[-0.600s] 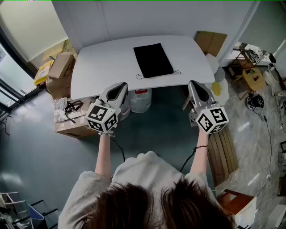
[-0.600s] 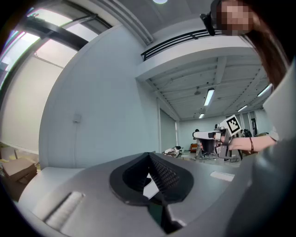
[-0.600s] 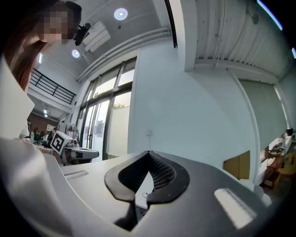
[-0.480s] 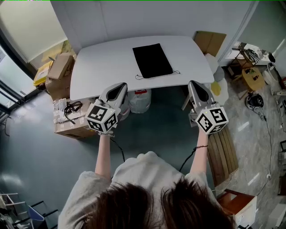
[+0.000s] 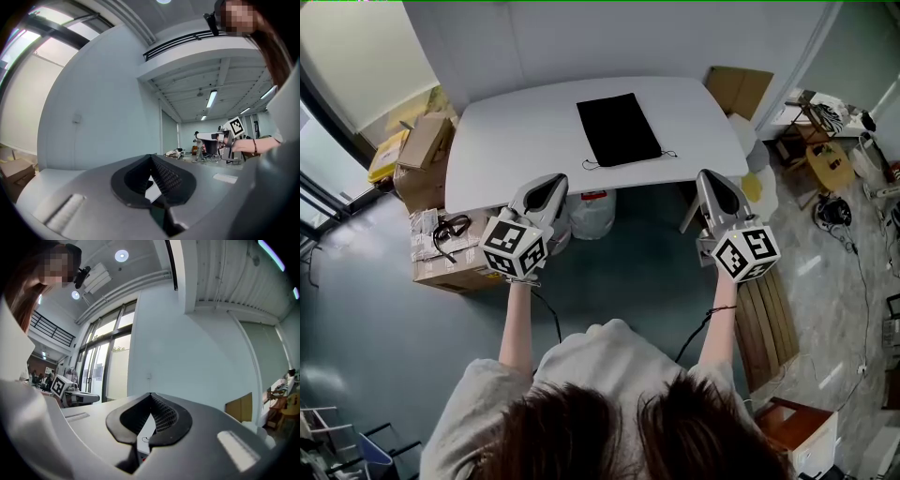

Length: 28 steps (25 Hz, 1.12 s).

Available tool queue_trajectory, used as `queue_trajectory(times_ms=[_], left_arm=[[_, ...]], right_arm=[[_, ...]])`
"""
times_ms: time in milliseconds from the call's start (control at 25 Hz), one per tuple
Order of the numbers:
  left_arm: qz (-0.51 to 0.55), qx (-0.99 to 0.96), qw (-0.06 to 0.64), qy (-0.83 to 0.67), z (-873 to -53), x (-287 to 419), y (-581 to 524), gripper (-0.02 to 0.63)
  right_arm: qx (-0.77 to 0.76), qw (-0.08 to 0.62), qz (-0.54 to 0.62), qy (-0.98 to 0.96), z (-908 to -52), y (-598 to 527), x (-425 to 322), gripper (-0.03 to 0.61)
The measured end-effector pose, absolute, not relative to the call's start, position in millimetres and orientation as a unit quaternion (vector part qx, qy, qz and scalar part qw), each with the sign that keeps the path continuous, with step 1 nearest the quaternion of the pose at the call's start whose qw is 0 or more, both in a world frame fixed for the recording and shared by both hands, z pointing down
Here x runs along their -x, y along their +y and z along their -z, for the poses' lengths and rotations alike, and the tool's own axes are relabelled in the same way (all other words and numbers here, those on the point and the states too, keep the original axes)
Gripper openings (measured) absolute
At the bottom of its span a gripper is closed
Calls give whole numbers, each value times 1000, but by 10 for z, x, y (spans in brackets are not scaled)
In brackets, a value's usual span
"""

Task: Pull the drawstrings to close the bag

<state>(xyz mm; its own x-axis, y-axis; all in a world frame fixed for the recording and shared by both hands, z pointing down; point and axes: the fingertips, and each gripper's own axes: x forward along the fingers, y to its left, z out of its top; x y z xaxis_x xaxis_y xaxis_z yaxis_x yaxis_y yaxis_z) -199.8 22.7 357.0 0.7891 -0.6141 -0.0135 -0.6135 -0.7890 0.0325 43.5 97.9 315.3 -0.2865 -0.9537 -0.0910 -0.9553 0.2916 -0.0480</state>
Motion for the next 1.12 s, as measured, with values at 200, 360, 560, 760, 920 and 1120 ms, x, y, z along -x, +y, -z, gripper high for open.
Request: queue_trajectory(times_ms=[200,360,560,760,920,1120], left_arm=[[10,-944,15,-329,-3586,1971,226,-6],[7,-942,18,-336,-3617,1940,201,-6],[9,-939,19,-344,-3620,1836,203,-6],[10,-937,19,-349,-3643,1726,198,-6],[9,-935,21,-355,-3645,1717,157,-6],[4,-934,24,-357,-3678,1704,29,-6]], right_arm=[[592,57,-1,804,-3178,946,-509,14],[583,56,-12,811,-3194,926,-552,14],[575,53,-12,816,-3216,928,-673,14],[569,54,-15,820,-3208,861,-784,14],[566,57,-14,822,-3201,794,-813,14],[564,58,-11,824,-3240,656,-830,14]])
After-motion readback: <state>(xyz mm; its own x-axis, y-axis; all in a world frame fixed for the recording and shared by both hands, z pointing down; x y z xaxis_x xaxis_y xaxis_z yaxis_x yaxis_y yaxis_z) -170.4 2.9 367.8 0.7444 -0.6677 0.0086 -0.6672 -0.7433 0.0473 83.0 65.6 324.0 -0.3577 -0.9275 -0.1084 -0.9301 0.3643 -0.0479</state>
